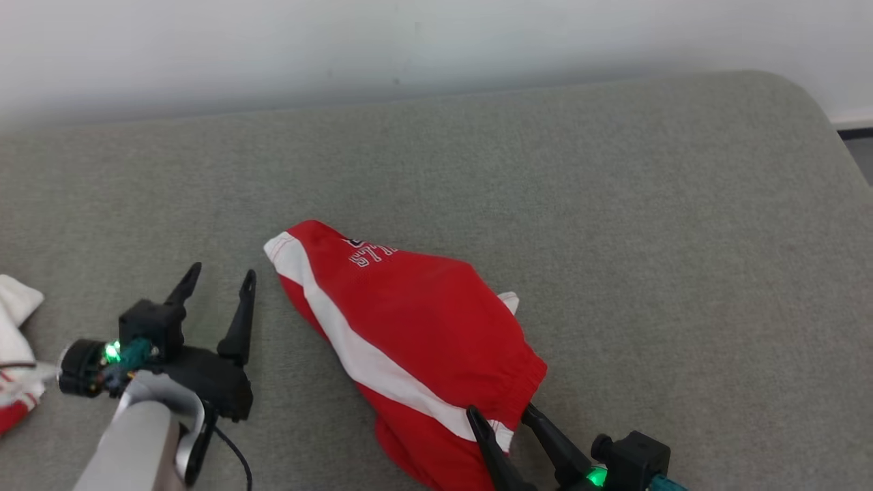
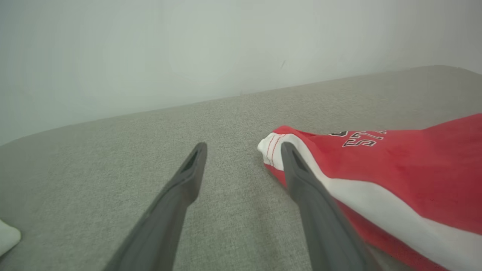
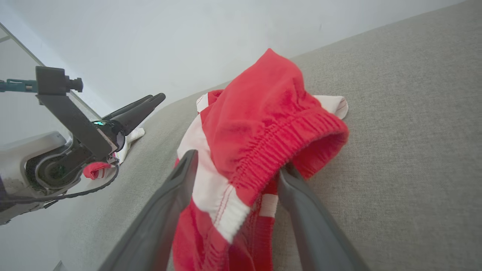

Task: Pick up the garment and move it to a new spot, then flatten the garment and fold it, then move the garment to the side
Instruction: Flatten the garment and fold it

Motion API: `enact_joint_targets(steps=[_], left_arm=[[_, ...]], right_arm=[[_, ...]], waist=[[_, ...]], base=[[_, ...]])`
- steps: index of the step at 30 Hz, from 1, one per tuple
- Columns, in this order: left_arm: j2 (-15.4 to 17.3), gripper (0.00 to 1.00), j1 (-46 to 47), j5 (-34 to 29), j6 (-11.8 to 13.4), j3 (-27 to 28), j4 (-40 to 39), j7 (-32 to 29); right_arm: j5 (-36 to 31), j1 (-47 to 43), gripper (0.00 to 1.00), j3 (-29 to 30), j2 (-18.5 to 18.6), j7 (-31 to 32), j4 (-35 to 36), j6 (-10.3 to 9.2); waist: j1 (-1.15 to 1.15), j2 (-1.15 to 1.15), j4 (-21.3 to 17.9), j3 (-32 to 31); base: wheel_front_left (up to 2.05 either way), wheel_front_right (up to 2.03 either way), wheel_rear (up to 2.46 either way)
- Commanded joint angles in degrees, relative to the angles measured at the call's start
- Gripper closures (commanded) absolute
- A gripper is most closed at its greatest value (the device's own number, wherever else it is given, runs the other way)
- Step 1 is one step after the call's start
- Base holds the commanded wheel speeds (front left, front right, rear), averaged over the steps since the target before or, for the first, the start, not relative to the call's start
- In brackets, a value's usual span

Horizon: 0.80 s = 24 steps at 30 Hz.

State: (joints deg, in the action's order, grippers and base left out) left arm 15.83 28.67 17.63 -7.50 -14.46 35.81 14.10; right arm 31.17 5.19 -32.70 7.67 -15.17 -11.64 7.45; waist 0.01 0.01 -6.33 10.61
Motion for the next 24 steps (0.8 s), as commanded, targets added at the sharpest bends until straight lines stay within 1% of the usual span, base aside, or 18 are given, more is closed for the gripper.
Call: enact_joint_targets(steps=[1, 2, 7, 13, 15, 20, 21, 22, 23, 24], left_arm=[[0.62, 0.00, 1.30, 0.87, 0.11, -0.45, 0.61, 0.28], [0.55, 0.00, 2.41, 1.81, 0.11, -1.76, 1.78, 0.09], [2.62, 0.00, 7.42, 4.75, 0.11, -6.48, 7.48, -0.76], [3.83, 0.00, 11.44, 7.74, 0.10, -9.50, 13.08, -0.11], [3.53, 0.00, 12.34, 8.93, 0.10, -10.38, 14.59, -0.02], [3.94, 0.00, 14.53, 11.48, 0.10, -12.79, 17.66, 0.26], [4.05, 0.00, 14.89, 11.77, 0.10, -13.49, 18.24, 0.32], [4.34, 0.00, 15.36, 11.83, 0.10, -14.13, 18.59, 0.50], [4.11, 0.00, 15.67, 12.91, 0.11, -14.12, 19.10, 0.55], [3.65, 0.00, 15.91, 13.31, 0.10, -14.58, 19.61, 0.54]], right_arm=[[-0.02, 0.53, 0.00, -0.15, -0.19, -0.13, 0.25, 0.08], [-0.01, 0.68, 0.00, -0.18, -0.33, -0.13, 0.39, 0.08], [0.09, 1.41, 0.00, -1.32, -0.93, -0.13, 1.05, 0.08], [0.54, 1.86, 0.00, -2.79, -1.37, -0.13, 1.50, 0.08], [0.67, 2.13, 0.00, -3.47, -1.48, -0.13, 1.66, 0.08], [1.15, 3.19, 0.00, -5.01, -1.34, -0.13, 1.65, 0.08], [1.17, 3.23, 0.11, -5.33, -1.30, -0.13, 1.61, 0.08], [1.35, 3.39, 0.46, -5.50, -1.23, -0.13, 1.53, 0.08], [1.47, 3.63, 0.70, -5.85, -1.08, -0.13, 1.47, 0.08], [1.48, 3.96, 1.00, -5.96, -0.95, -0.13, 1.56, 0.08]], waist=[[-0.01, -0.01, -2.32, 2.29], [-0.01, -0.01, -2.66, 2.61], [-0.01, -0.01, -4.62, 4.10], [-0.01, -0.01, -6.05, 5.15], [-0.01, -0.01, -6.31, 5.39], [-0.01, -0.01, -6.85, 6.16], [-0.01, -0.01, -7.01, 6.35], [-0.01, -0.01, -7.15, 6.49], [-0.01, -0.01, -7.26, 6.63], [-0.01, -0.01, -7.25, 6.80]], base=[[0.00, 0.00, 0.00], [0.00, 0.00, 0.00], [0.00, 0.00, 0.00], [0.00, 0.00, 0.00], [0.00, 0.00, 0.00], [0.00, 0.00, 0.00], [0.00, 0.00, 0.00], [0.00, 0.00, 0.00], [0.00, 0.00, 0.00], [0.00, 0.00, 0.00]])
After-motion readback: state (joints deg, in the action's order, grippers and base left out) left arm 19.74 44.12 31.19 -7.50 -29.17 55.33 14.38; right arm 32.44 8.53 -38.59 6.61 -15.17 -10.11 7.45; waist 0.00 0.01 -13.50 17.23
